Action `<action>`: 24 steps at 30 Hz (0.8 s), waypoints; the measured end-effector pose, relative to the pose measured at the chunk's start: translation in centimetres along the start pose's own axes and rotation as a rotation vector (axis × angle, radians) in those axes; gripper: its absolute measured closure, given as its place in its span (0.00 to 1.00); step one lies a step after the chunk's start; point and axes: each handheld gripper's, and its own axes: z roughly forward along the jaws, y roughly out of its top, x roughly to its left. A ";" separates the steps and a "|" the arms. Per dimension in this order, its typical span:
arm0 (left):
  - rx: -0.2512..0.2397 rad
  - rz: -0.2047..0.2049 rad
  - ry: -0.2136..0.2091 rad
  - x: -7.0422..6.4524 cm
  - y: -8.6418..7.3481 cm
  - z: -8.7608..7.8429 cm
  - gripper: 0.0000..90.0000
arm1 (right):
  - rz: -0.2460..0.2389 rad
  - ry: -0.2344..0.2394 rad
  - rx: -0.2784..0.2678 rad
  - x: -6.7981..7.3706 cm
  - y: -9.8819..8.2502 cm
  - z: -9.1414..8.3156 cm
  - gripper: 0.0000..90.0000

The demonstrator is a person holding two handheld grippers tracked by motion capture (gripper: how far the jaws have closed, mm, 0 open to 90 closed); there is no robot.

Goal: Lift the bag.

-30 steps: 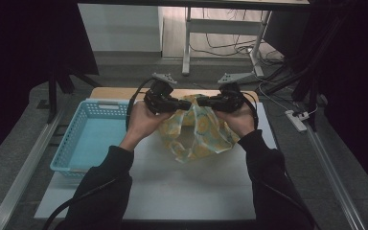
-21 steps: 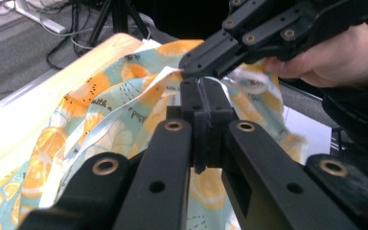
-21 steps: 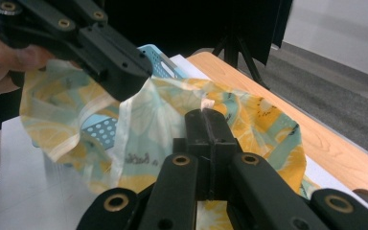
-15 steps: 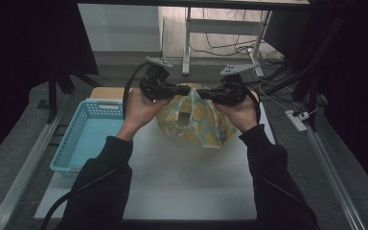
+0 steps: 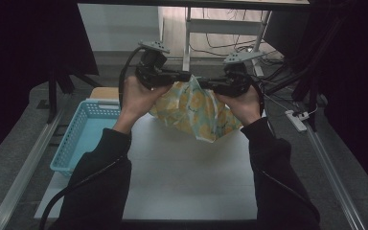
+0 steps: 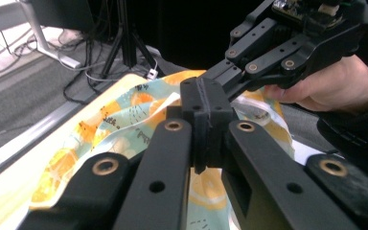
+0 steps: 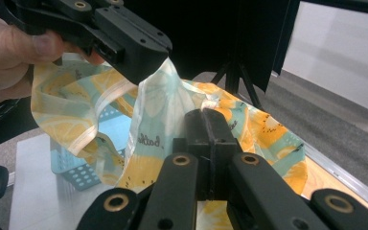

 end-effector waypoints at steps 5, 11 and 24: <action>-0.028 0.007 0.012 -0.3 1.1 -0.7 1.00 | -0.010 -0.005 -0.019 0.3 1.2 -0.6 1.00; -0.055 0.005 0.026 -0.3 2.0 -1.1 1.00 | -0.017 -0.021 -0.041 0.3 2.3 -1.1 1.00; 0.022 0.025 0.151 1.3 0.8 1.5 1.00 | -0.011 -0.105 0.027 -1.1 0.8 1.5 1.00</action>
